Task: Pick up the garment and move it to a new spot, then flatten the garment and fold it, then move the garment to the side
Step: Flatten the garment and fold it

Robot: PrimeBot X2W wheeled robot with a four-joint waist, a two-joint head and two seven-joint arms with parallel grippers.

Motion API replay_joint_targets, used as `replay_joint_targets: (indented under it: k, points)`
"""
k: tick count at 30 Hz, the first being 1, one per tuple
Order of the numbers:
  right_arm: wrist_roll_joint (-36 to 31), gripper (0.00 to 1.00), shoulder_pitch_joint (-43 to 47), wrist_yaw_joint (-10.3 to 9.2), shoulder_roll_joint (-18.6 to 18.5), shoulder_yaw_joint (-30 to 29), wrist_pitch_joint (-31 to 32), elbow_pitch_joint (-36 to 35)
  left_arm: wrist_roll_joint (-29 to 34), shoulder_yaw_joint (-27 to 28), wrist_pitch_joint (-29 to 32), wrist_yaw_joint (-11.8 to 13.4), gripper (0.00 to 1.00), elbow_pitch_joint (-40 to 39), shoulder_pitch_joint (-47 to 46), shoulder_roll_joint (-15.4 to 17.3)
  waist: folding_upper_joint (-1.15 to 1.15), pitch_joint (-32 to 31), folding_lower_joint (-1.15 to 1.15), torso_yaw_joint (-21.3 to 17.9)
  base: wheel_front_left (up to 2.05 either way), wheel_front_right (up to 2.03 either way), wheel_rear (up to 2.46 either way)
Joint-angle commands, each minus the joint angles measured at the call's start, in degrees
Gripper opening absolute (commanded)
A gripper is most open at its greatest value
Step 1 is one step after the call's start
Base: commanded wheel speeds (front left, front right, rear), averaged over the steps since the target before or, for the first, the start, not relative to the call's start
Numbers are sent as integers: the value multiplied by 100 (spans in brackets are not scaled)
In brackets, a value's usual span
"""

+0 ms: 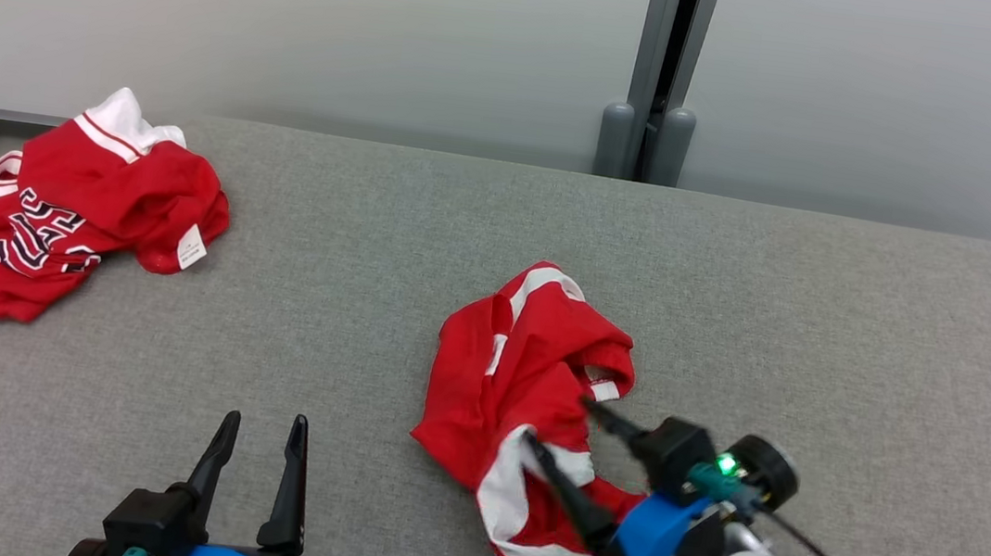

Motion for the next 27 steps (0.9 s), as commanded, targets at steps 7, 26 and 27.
replay_joint_targets:
  k: [7,26,27]
  points:
    - [-354,100,389,-1,-18,-1314,250,-236,-30,-52,20,38,100,-75,28,25,0,47,0,88,0,0,0]
    - [-51,100,141,-1,300,-713,686,781,-81,-146,-36,30,100,41,-166,19,0,315,0,474,0,0,0]
    - [-28,100,89,-1,326,-651,668,851,-82,-149,-39,32,100,43,-174,16,0,324,0,482,0,0,0]
